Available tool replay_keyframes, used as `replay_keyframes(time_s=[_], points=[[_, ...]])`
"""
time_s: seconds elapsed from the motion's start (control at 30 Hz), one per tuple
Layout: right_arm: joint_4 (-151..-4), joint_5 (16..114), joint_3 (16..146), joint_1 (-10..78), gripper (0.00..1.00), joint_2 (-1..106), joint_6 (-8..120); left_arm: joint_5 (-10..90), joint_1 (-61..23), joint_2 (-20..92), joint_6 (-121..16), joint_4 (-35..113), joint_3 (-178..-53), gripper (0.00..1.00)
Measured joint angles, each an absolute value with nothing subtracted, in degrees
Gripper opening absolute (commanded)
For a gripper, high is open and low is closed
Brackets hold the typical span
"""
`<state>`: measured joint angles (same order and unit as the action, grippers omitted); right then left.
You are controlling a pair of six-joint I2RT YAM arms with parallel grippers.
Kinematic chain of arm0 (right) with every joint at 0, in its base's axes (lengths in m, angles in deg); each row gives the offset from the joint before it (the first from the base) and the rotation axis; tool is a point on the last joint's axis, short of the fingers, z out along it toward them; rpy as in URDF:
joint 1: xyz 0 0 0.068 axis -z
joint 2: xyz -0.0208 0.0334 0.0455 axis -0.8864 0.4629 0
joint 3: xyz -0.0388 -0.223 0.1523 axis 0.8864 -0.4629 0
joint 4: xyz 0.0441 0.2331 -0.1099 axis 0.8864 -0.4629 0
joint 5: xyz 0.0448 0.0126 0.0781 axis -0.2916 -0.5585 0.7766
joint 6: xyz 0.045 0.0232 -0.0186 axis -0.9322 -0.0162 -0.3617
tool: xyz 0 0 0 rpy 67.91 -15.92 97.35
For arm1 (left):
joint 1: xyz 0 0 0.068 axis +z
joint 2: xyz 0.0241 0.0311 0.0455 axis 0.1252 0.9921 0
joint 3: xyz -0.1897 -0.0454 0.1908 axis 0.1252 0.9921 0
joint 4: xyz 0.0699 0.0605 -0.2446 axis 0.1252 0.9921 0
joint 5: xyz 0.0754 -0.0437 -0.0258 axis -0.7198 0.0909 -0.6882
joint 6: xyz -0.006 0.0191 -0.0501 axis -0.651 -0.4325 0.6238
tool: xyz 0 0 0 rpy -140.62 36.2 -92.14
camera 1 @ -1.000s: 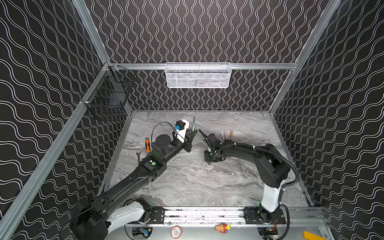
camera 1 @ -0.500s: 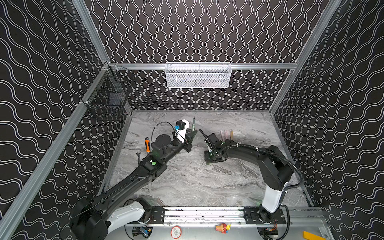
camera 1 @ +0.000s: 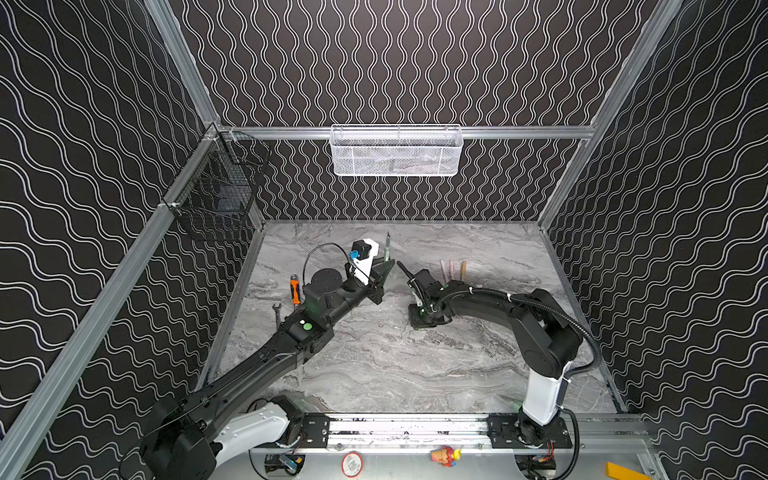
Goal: Insert the pens into the pen caps
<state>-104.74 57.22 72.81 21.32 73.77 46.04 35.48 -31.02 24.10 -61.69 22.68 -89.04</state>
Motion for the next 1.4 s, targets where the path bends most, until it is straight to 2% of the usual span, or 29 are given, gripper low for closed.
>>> replay_keyframes(time_s=[0.6,0.83,1.03,1.4], points=[[-100.65,56.11,71.98,21.13,0.15,73.53,46.08,35.48,-31.02,24.43,-61.69,22.83,-89.04,0.01],[-102.21,56.13,71.65,21.13,0.27,70.29,45.51,35.48,-31.02,24.93,-61.69,23.00,-89.06,0.01],[-103.12,56.61,72.02,21.19,0.28,70.34,45.49,35.48,-31.02,25.11,-61.69,23.18,-89.08,0.01],[-106.45,55.39,75.91,21.59,0.23,71.95,49.23,35.48,-31.02,25.09,-61.69,23.22,-89.13,0.01]])
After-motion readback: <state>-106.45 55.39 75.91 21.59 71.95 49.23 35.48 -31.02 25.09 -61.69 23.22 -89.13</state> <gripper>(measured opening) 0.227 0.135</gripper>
